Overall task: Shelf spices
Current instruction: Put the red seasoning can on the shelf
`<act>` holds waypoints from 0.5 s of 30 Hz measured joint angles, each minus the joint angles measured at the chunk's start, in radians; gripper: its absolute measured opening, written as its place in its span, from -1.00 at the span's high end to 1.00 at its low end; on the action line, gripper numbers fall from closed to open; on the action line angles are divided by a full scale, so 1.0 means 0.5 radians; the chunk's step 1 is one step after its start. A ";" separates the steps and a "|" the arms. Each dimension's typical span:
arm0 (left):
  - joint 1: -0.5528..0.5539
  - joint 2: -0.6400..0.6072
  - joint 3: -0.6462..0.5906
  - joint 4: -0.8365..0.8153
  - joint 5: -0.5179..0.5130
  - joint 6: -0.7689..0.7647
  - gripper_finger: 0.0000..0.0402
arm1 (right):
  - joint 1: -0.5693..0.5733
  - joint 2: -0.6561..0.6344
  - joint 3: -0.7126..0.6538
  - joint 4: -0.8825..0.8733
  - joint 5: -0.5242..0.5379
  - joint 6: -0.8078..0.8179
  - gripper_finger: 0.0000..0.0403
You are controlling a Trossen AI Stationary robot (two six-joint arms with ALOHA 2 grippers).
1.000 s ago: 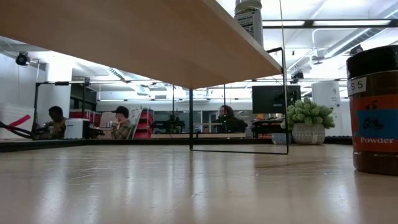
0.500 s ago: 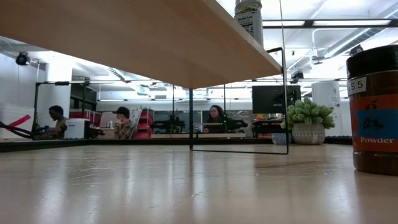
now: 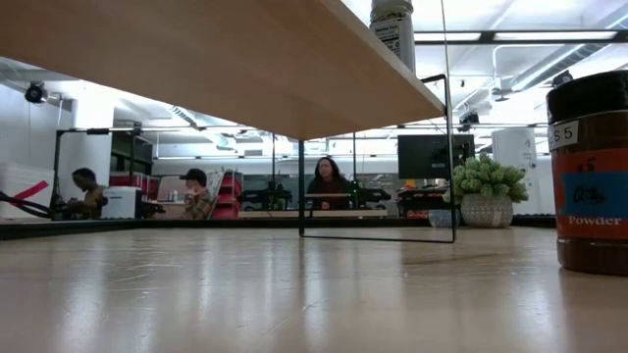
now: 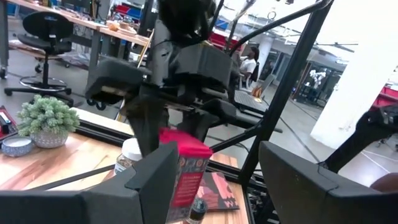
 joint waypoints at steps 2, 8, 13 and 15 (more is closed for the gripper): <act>0.000 0.000 0.000 0.000 0.000 -0.011 -0.07 | -0.030 0.085 0.112 -0.087 -0.070 -0.059 0.05; -0.001 0.000 0.000 -0.003 0.007 -0.055 -0.07 | -0.072 0.238 0.219 -0.147 -0.144 -0.275 0.05; -0.002 -0.001 0.000 -0.057 0.008 -0.053 -0.07 | -0.080 0.308 0.219 -0.093 -0.144 -0.418 0.05; -0.007 -0.001 0.000 -0.112 0.008 -0.053 -0.07 | -0.082 0.338 0.220 -0.083 -0.145 -0.464 0.04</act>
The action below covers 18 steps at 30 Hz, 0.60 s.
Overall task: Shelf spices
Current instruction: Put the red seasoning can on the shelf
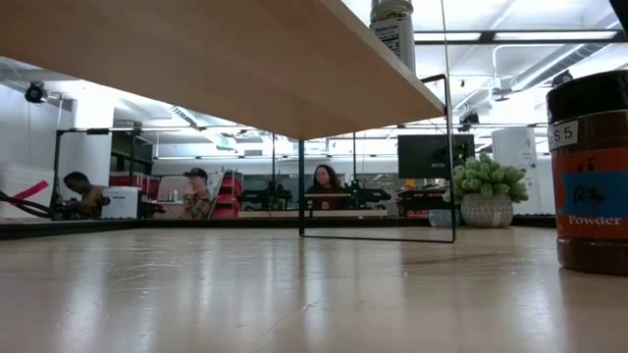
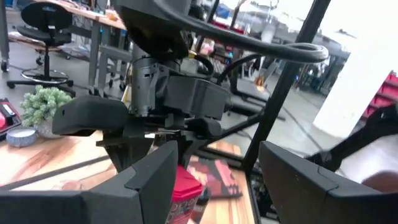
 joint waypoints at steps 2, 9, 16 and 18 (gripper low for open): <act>-0.003 0.000 0.000 -0.063 0.004 -0.019 -0.07 | -0.003 0.025 0.000 0.010 0.001 -0.044 0.04; -0.003 0.000 0.000 -0.195 0.001 -0.185 -0.07 | -0.038 0.054 0.000 0.076 -0.001 -0.172 0.05; -0.003 -0.001 0.000 -0.218 -0.007 -0.242 -0.07 | -0.082 0.054 0.000 0.159 -0.058 -0.298 0.04; -0.003 -0.003 0.000 -0.218 -0.008 -0.245 -0.07 | -0.096 0.054 0.000 0.192 -0.098 -0.302 0.04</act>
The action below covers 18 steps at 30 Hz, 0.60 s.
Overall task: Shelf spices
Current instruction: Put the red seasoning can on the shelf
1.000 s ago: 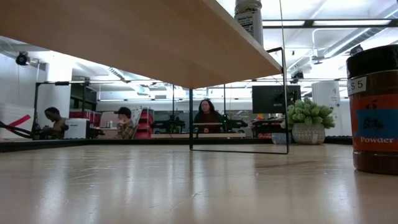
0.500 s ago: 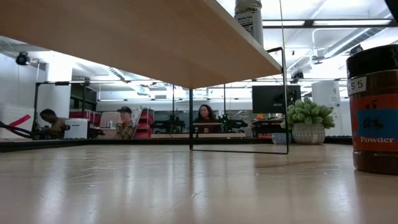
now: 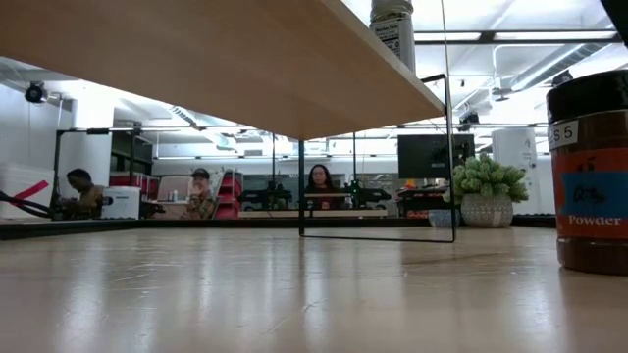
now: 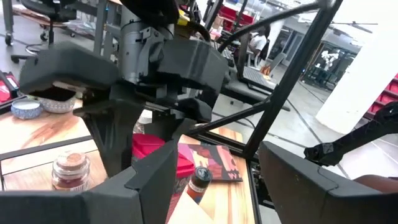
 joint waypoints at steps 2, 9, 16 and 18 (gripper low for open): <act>0.000 -0.002 0.000 0.000 -0.024 0.000 -0.07 | -0.008 0.000 0.000 0.031 -0.008 -0.003 0.04; 0.001 -0.026 0.000 -0.002 -0.052 0.002 -0.07 | -0.024 0.000 -0.002 0.078 -0.019 -0.051 0.04; 0.001 -0.057 0.000 -0.014 -0.052 0.056 -0.07 | -0.049 0.065 0.000 0.083 -0.074 -0.068 0.05; 0.001 -0.068 0.000 -0.026 -0.052 0.054 -0.07 | -0.047 0.095 0.013 0.055 -0.067 -0.075 0.05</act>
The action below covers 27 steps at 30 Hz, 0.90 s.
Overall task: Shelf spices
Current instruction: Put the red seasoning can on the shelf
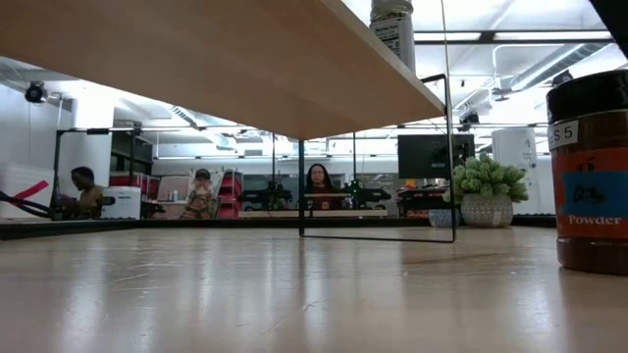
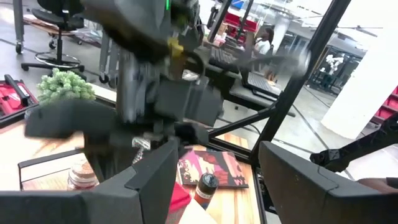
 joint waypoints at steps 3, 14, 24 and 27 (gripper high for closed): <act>0.000 -0.008 0.000 0.002 -0.001 -0.001 -0.07 | 0.001 0.044 0.014 -0.032 0.008 0.001 0.04; 0.001 -0.018 0.000 -0.016 0.000 -0.010 -0.07 | 0.001 0.141 0.099 -0.129 0.006 0.009 0.04; 0.000 -0.019 0.000 -0.032 0.000 -0.053 -0.07 | 0.001 0.205 0.160 -0.159 -0.073 0.031 0.02; 0.001 -0.019 0.000 -0.032 0.000 -0.053 -0.07 | -0.004 0.205 0.160 -0.137 -0.088 0.078 -0.02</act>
